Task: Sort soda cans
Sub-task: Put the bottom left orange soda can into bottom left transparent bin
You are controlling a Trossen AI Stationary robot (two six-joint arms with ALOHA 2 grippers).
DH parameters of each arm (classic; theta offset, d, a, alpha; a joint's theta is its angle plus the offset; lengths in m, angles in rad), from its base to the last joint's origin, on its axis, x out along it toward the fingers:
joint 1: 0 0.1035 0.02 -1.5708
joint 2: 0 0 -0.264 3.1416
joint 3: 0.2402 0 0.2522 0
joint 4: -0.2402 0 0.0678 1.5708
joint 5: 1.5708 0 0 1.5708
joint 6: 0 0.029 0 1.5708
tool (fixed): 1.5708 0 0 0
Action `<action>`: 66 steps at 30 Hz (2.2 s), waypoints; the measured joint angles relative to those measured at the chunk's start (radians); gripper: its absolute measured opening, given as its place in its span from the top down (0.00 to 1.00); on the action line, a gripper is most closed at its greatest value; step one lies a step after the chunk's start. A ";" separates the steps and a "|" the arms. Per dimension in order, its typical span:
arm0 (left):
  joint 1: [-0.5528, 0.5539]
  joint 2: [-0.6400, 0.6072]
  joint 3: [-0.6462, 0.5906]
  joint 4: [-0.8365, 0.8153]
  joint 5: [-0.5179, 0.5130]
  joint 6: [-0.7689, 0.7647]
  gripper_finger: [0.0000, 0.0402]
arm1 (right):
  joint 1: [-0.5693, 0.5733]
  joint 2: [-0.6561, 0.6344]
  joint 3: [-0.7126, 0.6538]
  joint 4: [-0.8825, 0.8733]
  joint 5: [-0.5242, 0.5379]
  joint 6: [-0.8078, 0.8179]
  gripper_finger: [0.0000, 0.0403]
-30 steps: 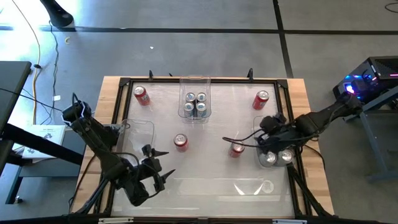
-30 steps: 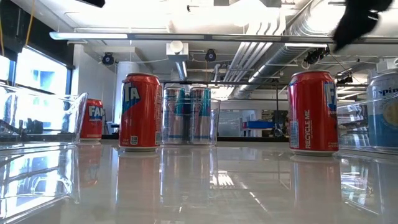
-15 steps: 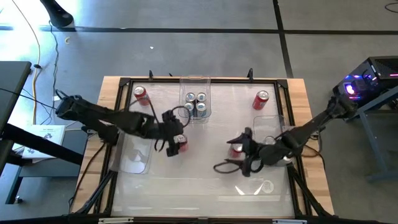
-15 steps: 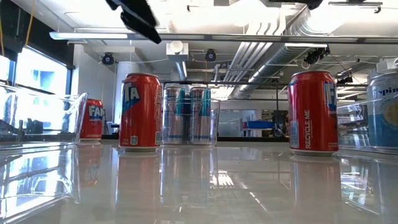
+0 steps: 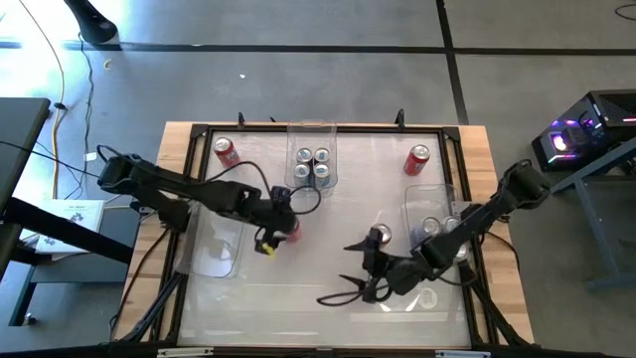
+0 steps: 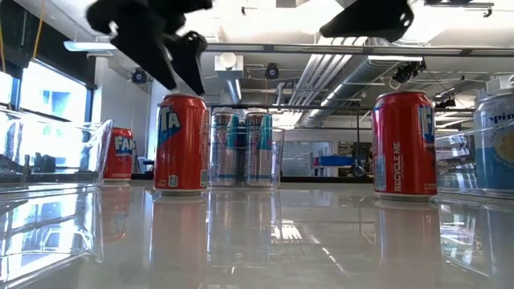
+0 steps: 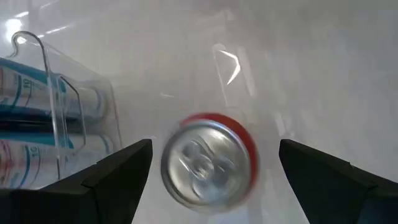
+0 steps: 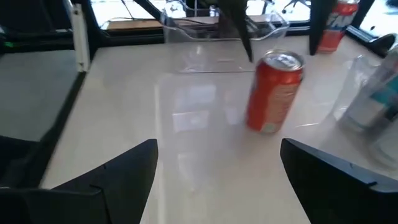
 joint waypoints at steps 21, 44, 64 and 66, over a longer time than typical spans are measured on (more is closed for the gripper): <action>0.074 0.049 -0.072 0.090 0.085 -0.002 0.24 | 0.119 0.000 0.000 0.014 0.175 0.075 0.17; -0.200 -0.035 0.309 -0.434 -0.204 -0.707 0.31 | 0.124 -0.001 0.000 0.026 0.175 0.022 0.17; -0.540 -0.137 0.267 -0.845 -0.221 -1.553 0.31 | 0.124 -0.001 0.000 0.024 0.174 -0.058 0.17; -0.563 -0.171 0.218 -0.848 -0.200 -1.604 0.31 | 0.124 -0.001 0.000 0.024 0.174 -0.061 0.17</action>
